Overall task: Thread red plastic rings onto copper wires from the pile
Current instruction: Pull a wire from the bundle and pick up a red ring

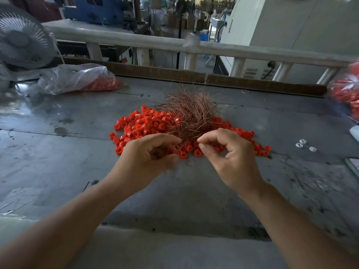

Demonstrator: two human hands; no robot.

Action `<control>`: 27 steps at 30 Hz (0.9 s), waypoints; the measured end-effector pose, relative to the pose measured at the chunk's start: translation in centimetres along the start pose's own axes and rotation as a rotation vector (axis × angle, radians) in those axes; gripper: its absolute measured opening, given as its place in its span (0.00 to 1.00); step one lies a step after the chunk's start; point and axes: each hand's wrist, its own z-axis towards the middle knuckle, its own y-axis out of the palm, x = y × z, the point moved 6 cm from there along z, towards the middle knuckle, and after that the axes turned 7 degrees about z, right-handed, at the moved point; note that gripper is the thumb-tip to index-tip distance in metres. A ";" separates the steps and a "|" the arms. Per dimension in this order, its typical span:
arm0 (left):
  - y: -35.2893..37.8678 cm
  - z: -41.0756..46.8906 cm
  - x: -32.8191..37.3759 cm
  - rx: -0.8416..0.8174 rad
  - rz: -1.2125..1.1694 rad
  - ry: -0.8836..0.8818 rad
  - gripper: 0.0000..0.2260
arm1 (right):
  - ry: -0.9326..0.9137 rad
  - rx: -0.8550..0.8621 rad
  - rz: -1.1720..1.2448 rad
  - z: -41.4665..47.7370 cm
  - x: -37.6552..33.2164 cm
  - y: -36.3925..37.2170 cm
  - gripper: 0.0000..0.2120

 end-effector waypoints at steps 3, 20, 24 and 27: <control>-0.2 0.0 0.4 0.016 -0.162 0.001 0.16 | -0.033 -0.078 -0.021 -0.2 -0.3 0.9 0.04; -1.1 0.4 -0.2 0.092 -0.529 -0.190 0.09 | -0.085 -0.248 -0.160 -0.3 -2.4 1.1 0.07; -0.9 0.4 -0.5 0.078 -0.576 -0.235 0.09 | -0.007 -0.233 -0.152 -0.1 -2.2 0.7 0.07; -0.3 0.3 -0.7 0.045 -0.593 -0.245 0.08 | 0.036 -0.252 -0.099 -0.4 -2.4 1.6 0.10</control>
